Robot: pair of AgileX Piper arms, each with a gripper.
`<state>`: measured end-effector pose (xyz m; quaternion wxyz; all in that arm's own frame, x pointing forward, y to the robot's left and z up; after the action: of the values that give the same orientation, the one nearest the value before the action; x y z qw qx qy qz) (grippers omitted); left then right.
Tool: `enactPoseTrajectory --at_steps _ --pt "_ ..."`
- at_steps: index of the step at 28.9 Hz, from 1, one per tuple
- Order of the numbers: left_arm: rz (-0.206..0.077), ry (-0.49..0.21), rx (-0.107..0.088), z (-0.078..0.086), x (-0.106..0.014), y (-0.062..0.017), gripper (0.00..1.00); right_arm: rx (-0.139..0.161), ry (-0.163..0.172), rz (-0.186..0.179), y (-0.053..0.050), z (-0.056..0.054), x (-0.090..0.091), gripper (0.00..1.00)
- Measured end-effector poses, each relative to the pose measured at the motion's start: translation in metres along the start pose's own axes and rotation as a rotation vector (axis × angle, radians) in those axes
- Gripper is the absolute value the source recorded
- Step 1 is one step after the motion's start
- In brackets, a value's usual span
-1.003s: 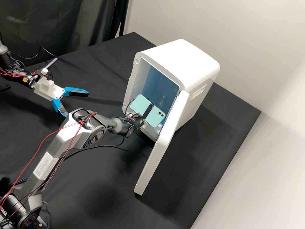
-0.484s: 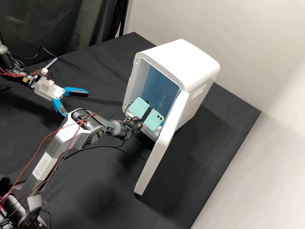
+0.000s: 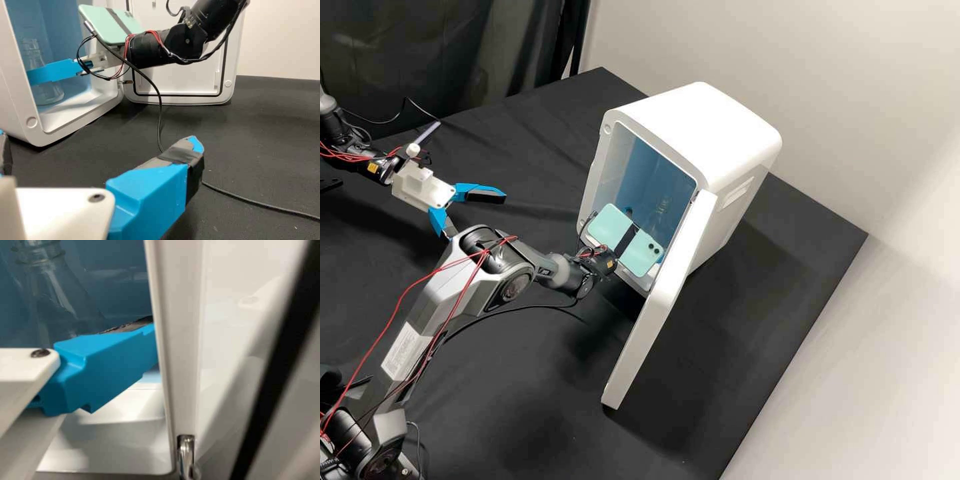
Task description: Place the flask in the incubator
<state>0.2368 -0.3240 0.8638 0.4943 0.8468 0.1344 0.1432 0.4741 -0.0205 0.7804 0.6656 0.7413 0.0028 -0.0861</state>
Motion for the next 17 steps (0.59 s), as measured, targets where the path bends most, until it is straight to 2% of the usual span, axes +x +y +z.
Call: enactPoseTrajectory --at_steps 6,12,17 --pt "0.0 0.0 0.0 0.0 0.0 0.0 1.0 -0.014 0.0 -0.007 0.002 0.001 -0.007 1.0" --pt "0.0 0.0 0.0 0.0 0.0 0.0 1.0 -0.012 0.024 0.009 0.005 -0.003 -0.019 1.0" --pt "0.002 0.0 0.0 0.0 0.0 0.0004 1.0 -0.004 0.036 0.017 0.004 -0.003 -0.029 1.0"
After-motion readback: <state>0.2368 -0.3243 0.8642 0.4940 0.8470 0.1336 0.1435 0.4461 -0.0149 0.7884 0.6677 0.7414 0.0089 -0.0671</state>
